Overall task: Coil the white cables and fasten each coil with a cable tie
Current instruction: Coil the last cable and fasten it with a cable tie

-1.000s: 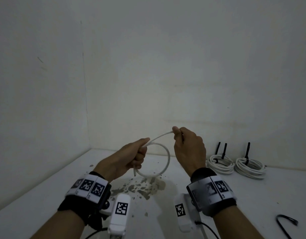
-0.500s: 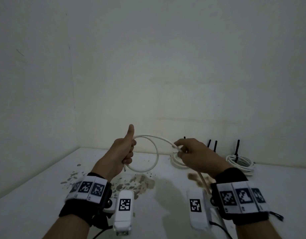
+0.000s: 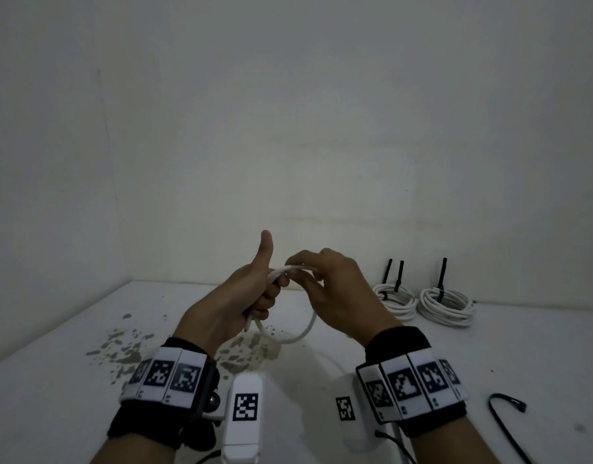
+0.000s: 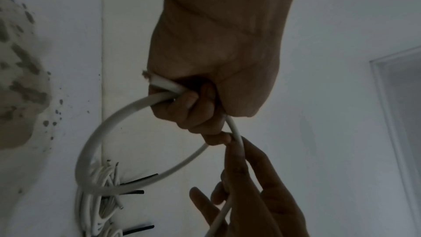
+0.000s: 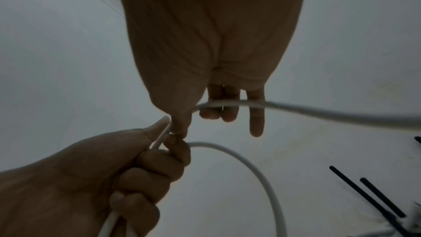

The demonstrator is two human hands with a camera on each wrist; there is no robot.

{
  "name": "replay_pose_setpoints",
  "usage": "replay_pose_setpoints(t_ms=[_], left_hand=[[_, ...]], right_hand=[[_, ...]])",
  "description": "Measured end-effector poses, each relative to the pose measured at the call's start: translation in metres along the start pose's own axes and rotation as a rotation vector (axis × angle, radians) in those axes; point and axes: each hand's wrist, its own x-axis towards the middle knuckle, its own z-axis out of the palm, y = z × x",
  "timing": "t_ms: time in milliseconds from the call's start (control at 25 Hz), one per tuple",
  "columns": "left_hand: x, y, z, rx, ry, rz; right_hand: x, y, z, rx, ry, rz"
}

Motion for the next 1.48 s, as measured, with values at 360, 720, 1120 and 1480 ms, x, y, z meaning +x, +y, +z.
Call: replay_pose_setpoints(t_ms=[360, 720, 1120, 1480], left_hand=[[0.006, -0.004, 0.005, -0.263, 0.092, -0.031], [0.009, -0.007, 0.005, -0.345, 0.184, 0.021], [0.006, -0.007, -0.011, -0.669, 0.0, 0.047], [-0.004, -0.002, 0.004, -0.694, -0.217, 0.074]], right_hand=[[0.0, 0.004, 0.007, 0.278, 0.206, 0.282], [0.002, 0.002, -0.007, 0.421, 0.278, 0.5], [-0.002, -0.021, -0.023, 0.537, 0.014, 0.335], [-0.005, -0.012, -0.02, 0.369, 0.039, 0.326]])
